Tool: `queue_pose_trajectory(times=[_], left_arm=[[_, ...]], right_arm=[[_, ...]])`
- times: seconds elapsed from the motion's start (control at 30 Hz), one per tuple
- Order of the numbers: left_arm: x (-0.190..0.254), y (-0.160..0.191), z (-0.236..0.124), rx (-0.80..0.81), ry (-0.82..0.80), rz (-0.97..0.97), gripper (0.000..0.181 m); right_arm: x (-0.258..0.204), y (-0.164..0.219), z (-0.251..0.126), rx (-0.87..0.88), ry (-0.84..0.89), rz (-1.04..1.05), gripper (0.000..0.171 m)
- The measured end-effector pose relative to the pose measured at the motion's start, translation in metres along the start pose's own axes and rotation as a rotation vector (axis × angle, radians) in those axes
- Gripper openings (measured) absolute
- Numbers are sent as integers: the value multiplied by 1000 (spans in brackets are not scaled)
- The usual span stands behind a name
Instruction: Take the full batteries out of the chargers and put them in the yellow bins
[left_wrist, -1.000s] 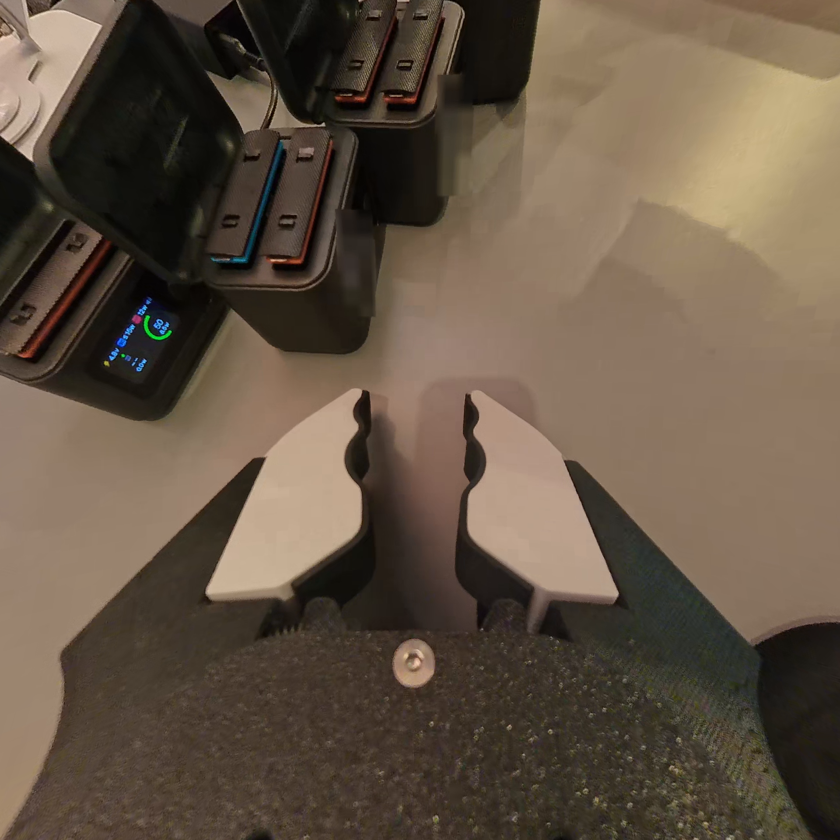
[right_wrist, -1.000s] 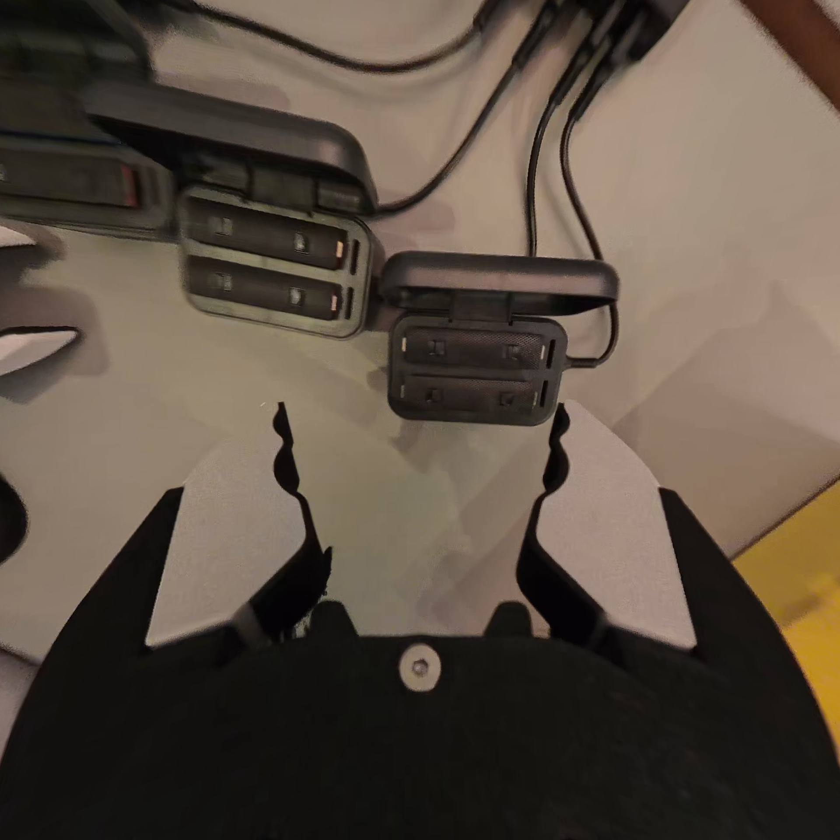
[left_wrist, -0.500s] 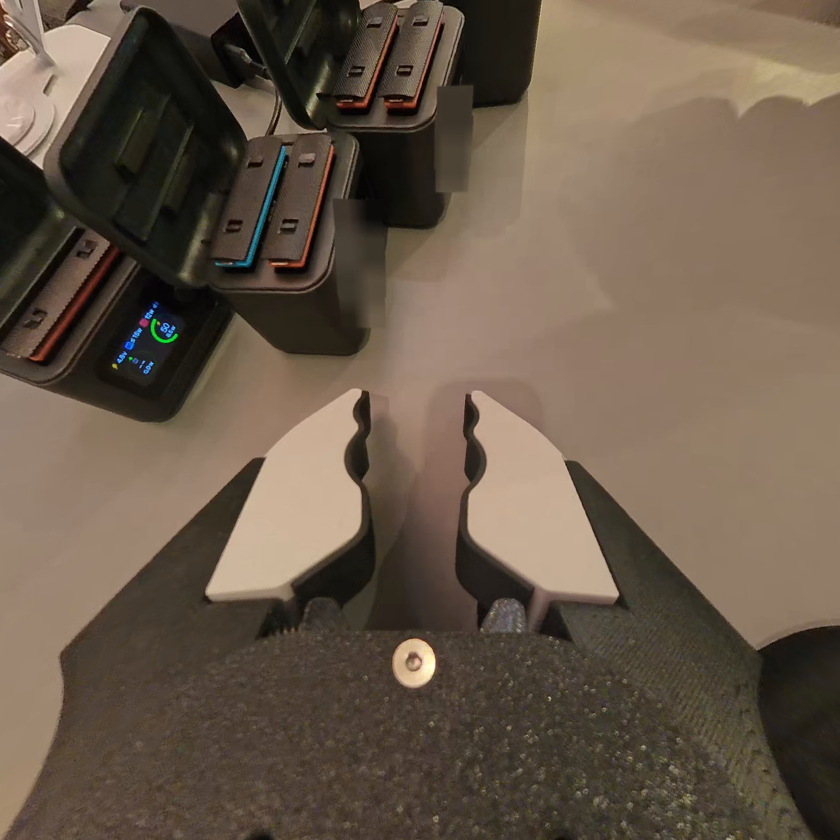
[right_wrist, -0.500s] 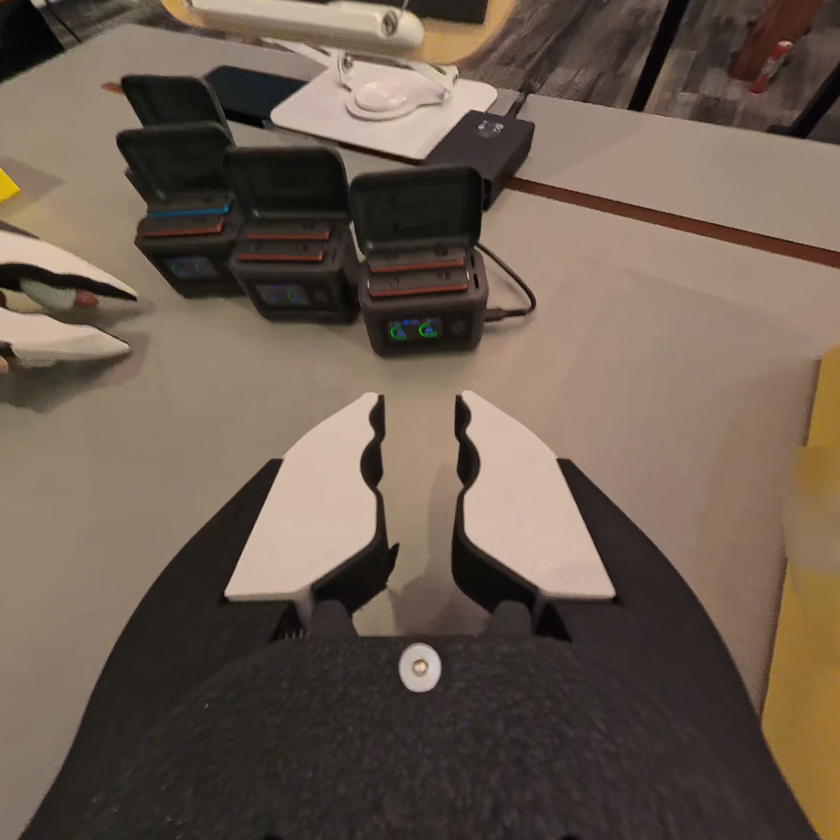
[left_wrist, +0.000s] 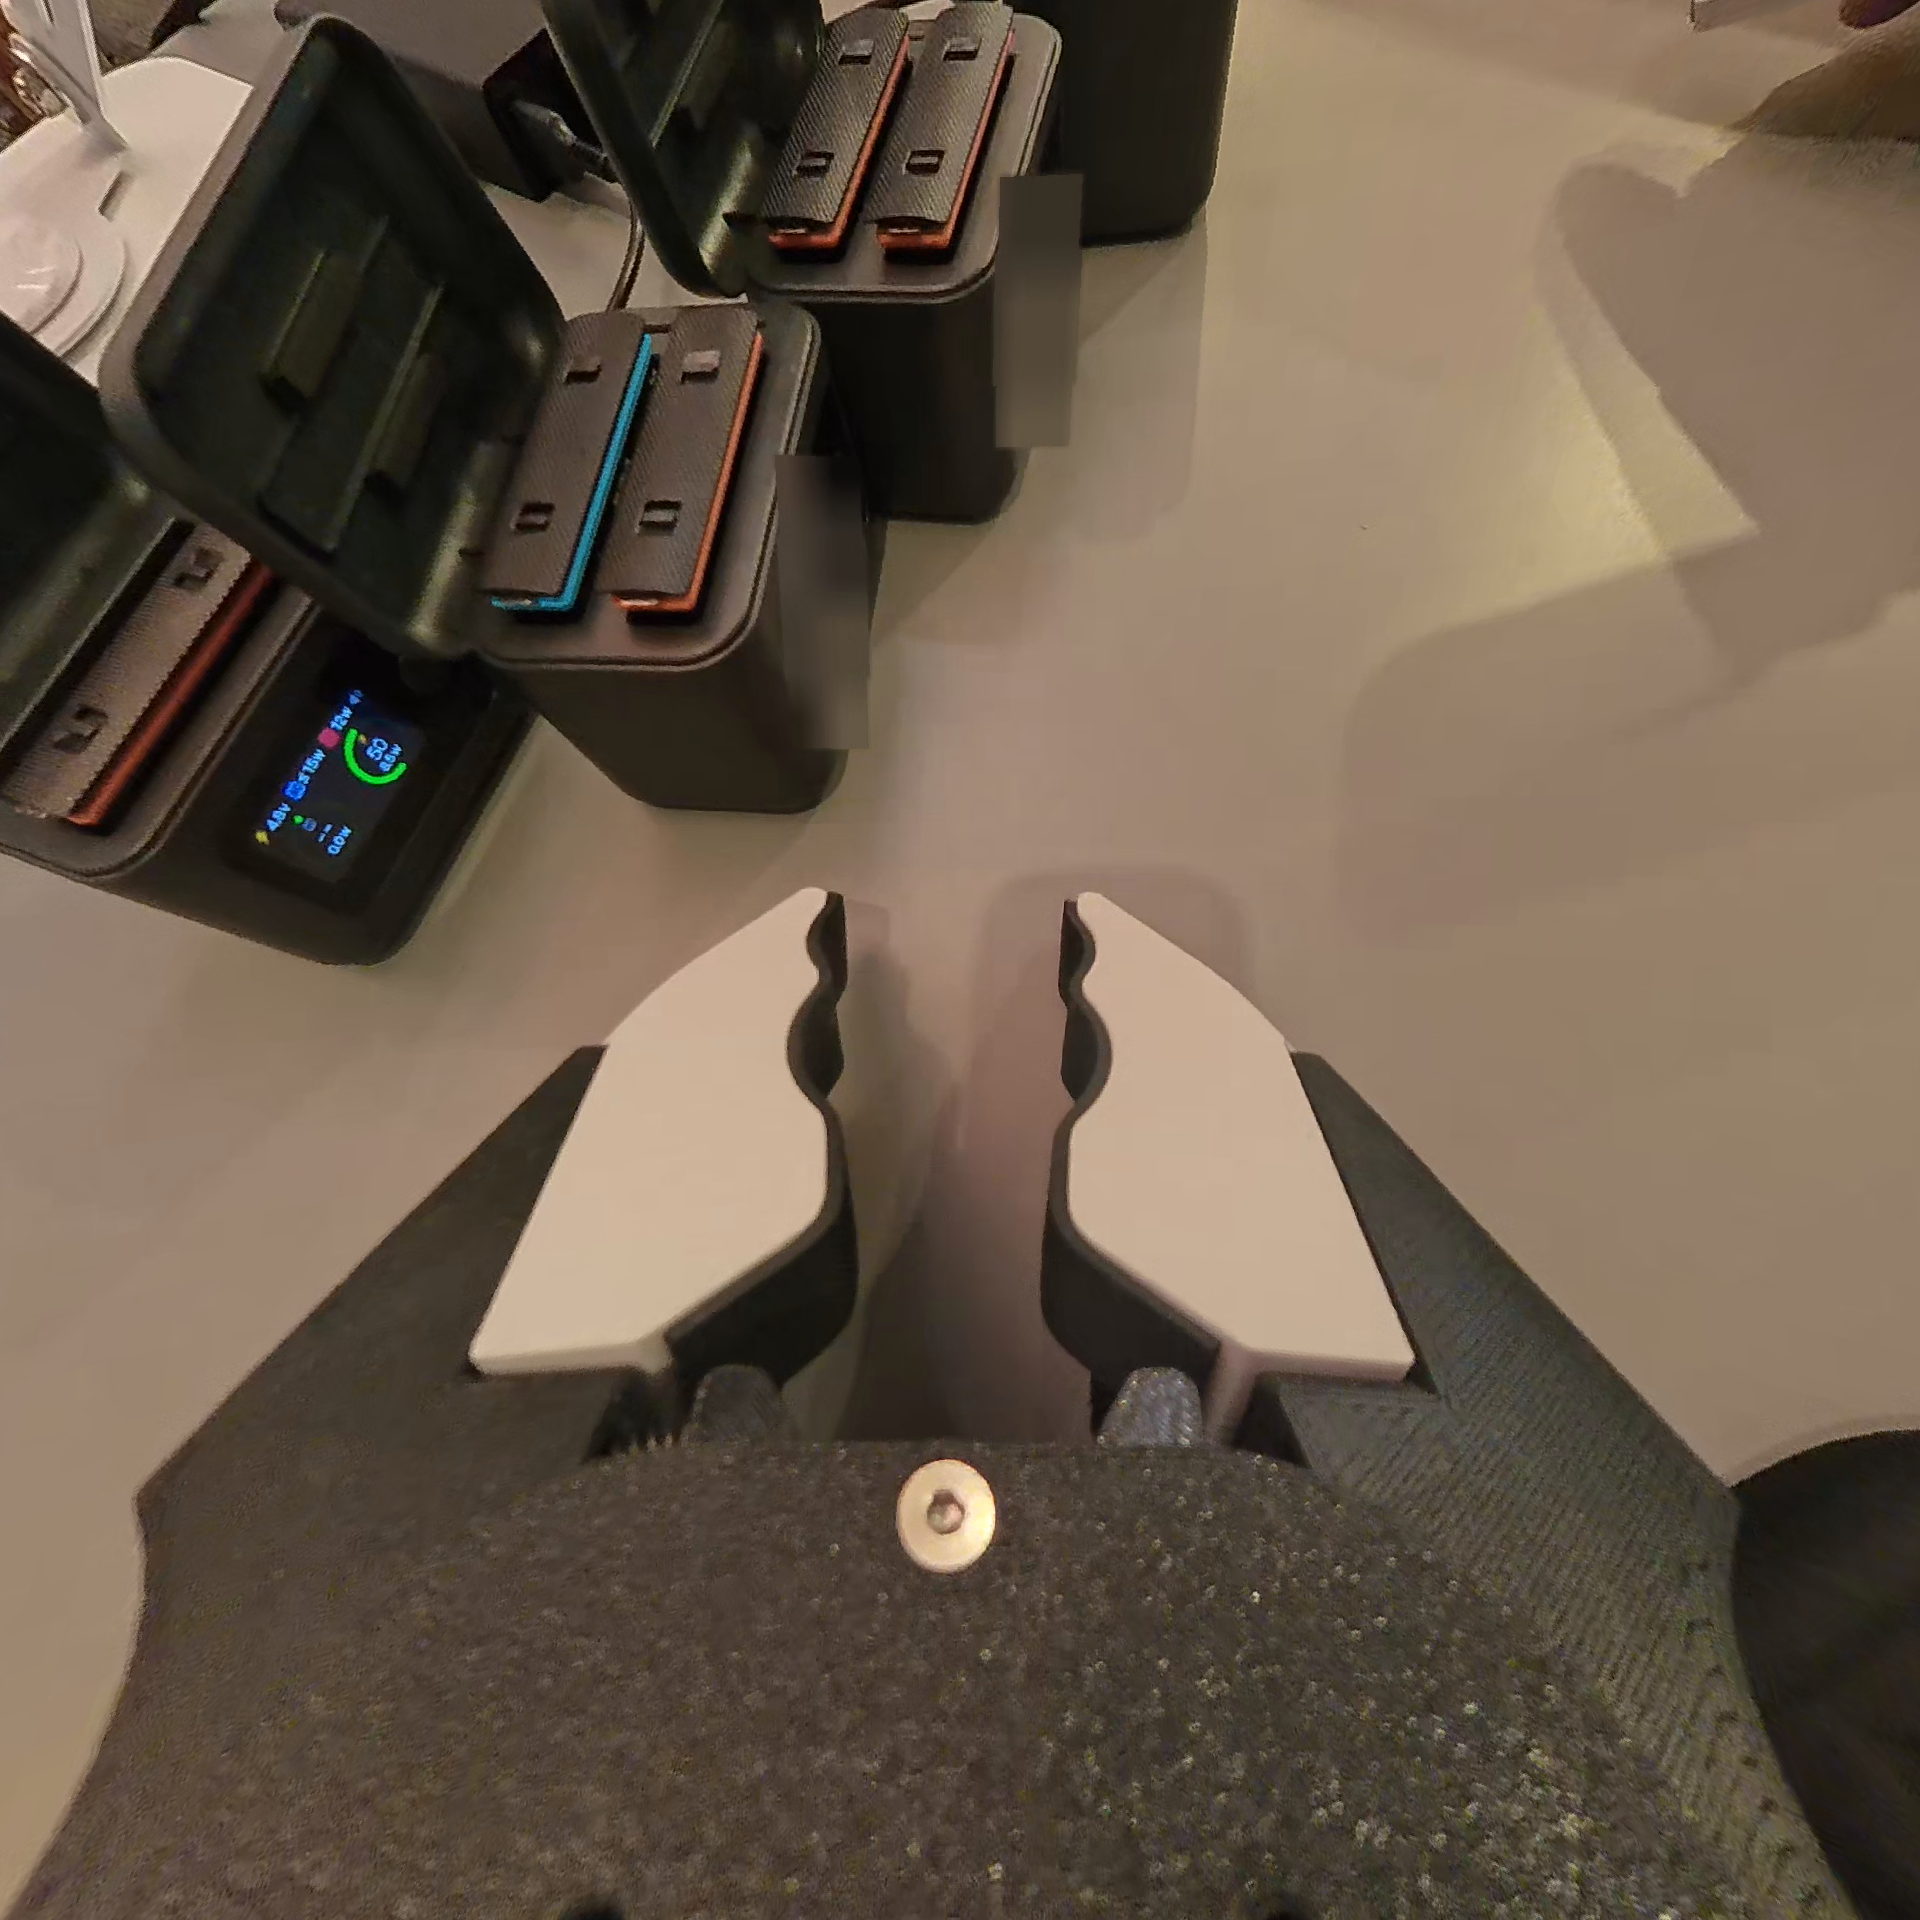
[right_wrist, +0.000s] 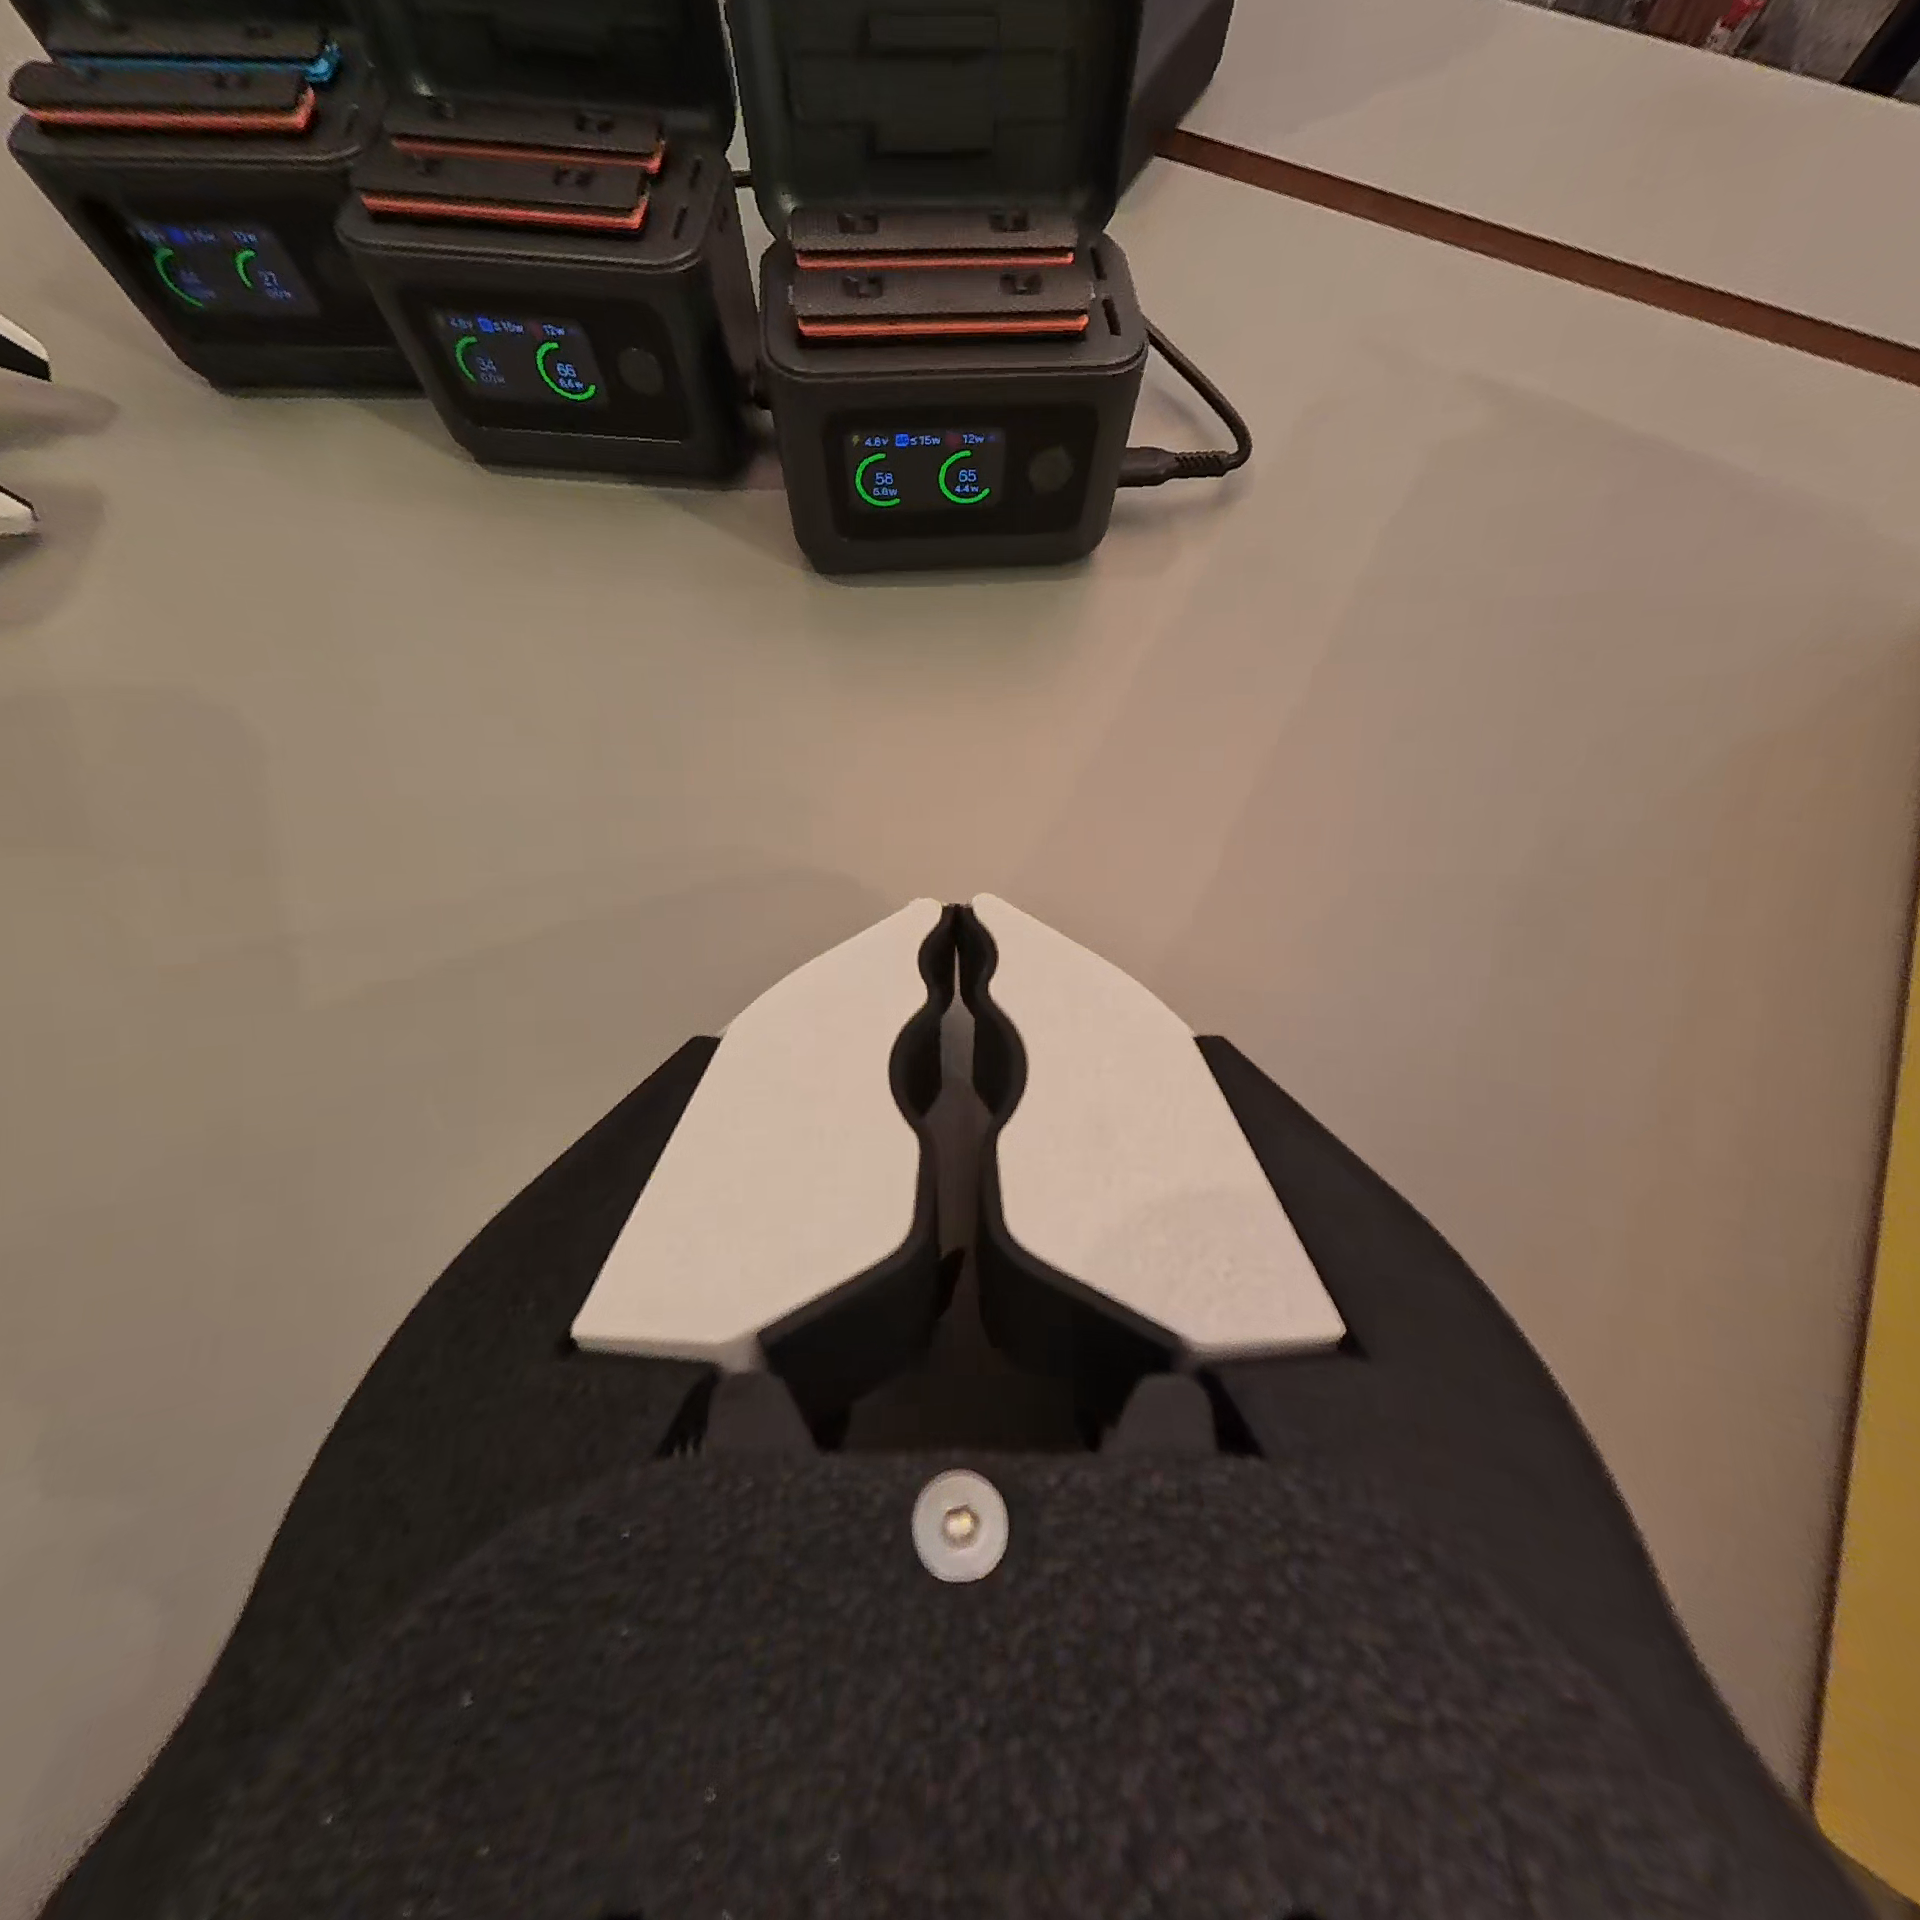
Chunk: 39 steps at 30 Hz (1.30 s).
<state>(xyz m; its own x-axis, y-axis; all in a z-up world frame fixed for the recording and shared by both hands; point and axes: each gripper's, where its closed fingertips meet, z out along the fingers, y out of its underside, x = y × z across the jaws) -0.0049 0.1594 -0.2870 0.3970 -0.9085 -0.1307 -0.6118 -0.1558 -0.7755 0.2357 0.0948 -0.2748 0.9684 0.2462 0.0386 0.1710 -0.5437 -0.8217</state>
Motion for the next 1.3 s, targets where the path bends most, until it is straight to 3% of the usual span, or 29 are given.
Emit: queue_pose_trajectory(times=[0.7,0.97,1.3], left_arm=[[0,0,0,2,-3,3,39],[-1,-3,-2,22,-46,43,33],[-11,-20,-17,161,-96,12,22]], right_arm=[[-1,-1,-1,7,15,-28,0],[5,-45,-29,324,61,-51,0],[12,-83,-75,635,124,-41,0]])
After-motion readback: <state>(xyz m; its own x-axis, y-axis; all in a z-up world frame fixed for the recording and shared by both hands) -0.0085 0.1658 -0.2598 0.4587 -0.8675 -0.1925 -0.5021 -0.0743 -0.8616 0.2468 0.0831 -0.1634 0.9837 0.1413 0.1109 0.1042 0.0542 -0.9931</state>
